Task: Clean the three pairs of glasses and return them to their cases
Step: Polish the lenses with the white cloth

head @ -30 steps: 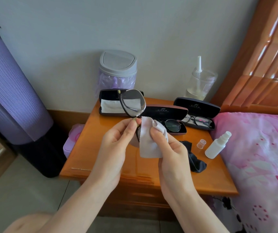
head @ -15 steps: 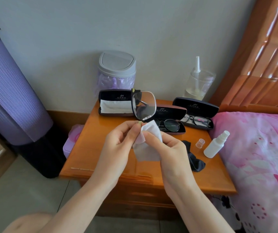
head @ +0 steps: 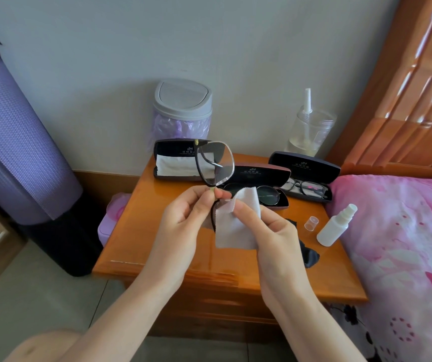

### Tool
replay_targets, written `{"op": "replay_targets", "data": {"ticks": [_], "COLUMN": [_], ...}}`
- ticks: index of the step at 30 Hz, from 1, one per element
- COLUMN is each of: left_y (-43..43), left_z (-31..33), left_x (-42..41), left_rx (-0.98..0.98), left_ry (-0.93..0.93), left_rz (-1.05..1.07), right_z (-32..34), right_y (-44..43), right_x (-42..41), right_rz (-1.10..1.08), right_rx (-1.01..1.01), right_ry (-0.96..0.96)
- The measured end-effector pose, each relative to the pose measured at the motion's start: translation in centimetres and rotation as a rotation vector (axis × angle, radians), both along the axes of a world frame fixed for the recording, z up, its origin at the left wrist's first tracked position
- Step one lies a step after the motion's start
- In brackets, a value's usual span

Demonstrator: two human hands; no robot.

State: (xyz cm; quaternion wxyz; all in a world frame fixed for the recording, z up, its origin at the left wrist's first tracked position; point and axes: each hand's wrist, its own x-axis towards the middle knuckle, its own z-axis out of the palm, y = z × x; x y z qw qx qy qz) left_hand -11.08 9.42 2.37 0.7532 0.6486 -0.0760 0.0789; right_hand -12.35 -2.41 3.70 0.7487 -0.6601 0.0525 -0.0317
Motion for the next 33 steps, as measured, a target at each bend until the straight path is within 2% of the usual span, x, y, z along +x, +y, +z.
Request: {"op": "replay_targets", "data": {"ticks": [9,23,28,33], "left_y": [0.3,0.1,-0.2,-0.5], "left_z": [-0.1,0.1,0.1,0.0], "left_x": [0.4,0.0,-0.2,-0.4], "left_rx": [-0.174,-0.218,-0.174,-0.105], "left_ry": [0.059,0.097,0.072,0.070], "left_rz": [0.053,0.036,0.048,0.074], "right_z": [-0.7,-1.4,-1.3,-1.5], "right_y": [-0.7,-0.3,-0.1,0.5], "right_x": [-0.4,-0.9,-0.7,-0.3], "right_rz": [0.075,0.235,0.211,0.164], "right_rx": [-0.044,-0.184,-0.139,0.009], "right_ry": [0.018,0.001,0.012,0.025]}}
